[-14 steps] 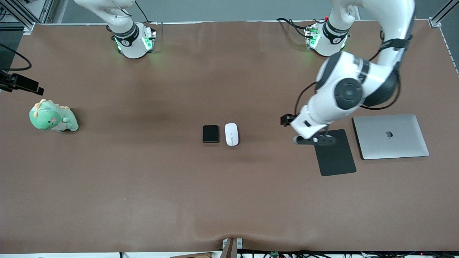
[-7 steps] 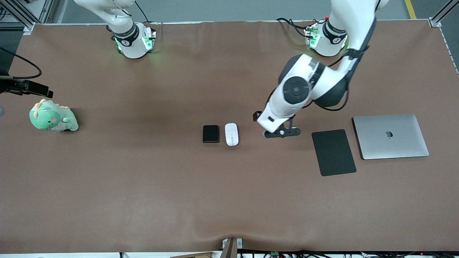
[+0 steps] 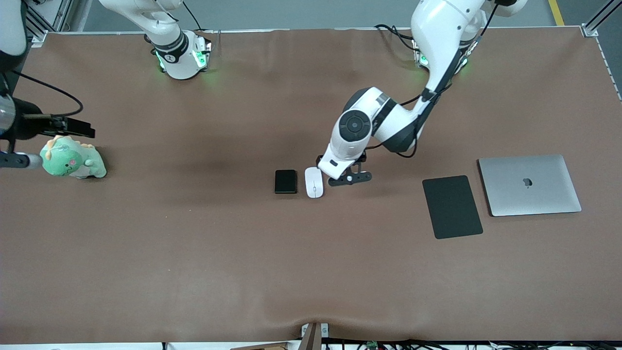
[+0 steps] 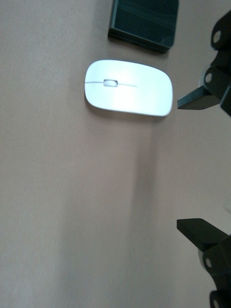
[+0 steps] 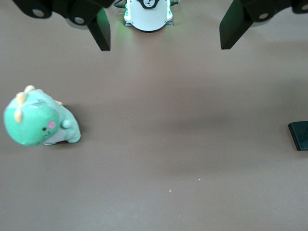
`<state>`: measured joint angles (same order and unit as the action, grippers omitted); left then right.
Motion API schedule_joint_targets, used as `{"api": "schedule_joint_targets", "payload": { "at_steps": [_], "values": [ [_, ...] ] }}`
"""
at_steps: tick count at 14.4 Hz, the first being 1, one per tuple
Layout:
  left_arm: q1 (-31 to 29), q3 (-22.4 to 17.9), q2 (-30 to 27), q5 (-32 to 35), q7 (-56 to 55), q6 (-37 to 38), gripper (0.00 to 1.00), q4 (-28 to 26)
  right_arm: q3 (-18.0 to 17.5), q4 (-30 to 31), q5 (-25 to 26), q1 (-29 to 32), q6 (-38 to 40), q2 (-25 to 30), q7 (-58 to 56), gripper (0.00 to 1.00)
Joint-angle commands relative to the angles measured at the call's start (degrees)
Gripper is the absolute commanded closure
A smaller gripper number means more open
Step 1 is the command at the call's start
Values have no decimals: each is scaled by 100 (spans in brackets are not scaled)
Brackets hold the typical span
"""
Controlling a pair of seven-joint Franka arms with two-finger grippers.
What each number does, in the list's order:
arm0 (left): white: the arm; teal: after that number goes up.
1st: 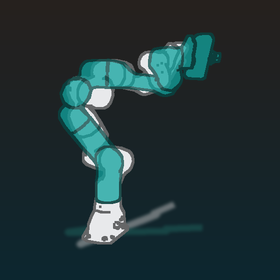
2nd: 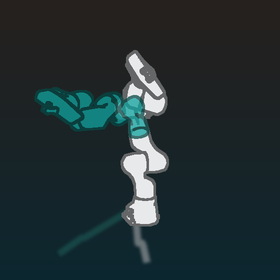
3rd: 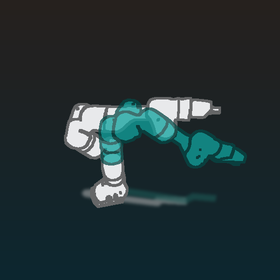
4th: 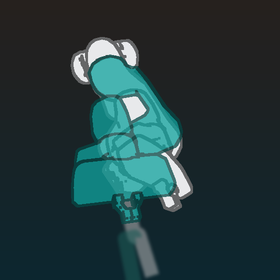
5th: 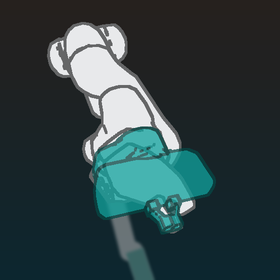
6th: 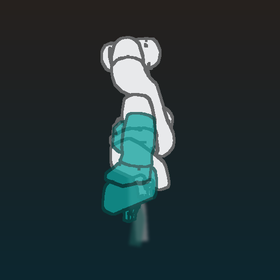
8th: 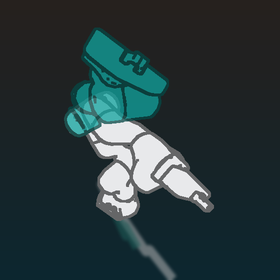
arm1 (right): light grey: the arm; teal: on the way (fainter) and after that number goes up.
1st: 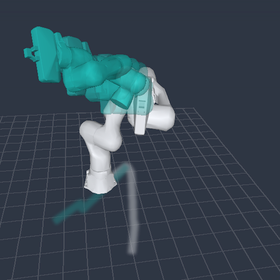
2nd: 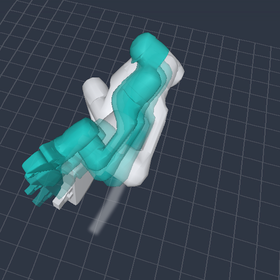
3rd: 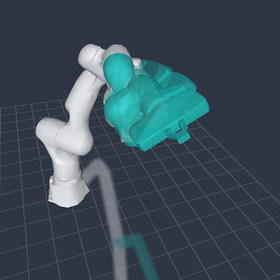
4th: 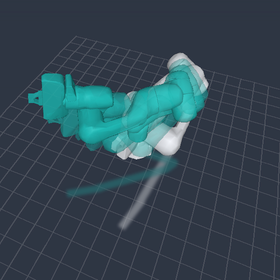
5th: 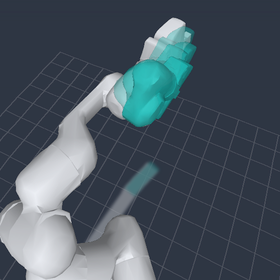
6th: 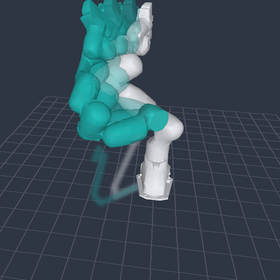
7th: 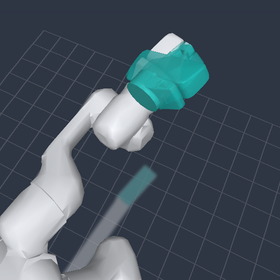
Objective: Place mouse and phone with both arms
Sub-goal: 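Grasp the white mouse with the left gripper while the right gripper reaches the phone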
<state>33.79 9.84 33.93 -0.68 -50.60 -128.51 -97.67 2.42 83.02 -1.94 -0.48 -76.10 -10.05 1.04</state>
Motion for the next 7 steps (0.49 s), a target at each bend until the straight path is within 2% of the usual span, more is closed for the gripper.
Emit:
{"api": "schedule_joint_targets", "payload": {
  "at_steps": [1, 4, 7],
  "values": [
    [197, -35, 288, 339, -467, -376, 0, 195, 13, 56, -218, -136, -185, -163, 37, 0],
    [356, -61, 570, 366, -565, -465, 0, 502, 4, 276, -376, -365, -642, -199, 72, 0],
    [523, -132, 824, 726, -565, -456, 0, 879, 4, 277, -579, -558, -739, -278, 361, 0]
  ]
}}
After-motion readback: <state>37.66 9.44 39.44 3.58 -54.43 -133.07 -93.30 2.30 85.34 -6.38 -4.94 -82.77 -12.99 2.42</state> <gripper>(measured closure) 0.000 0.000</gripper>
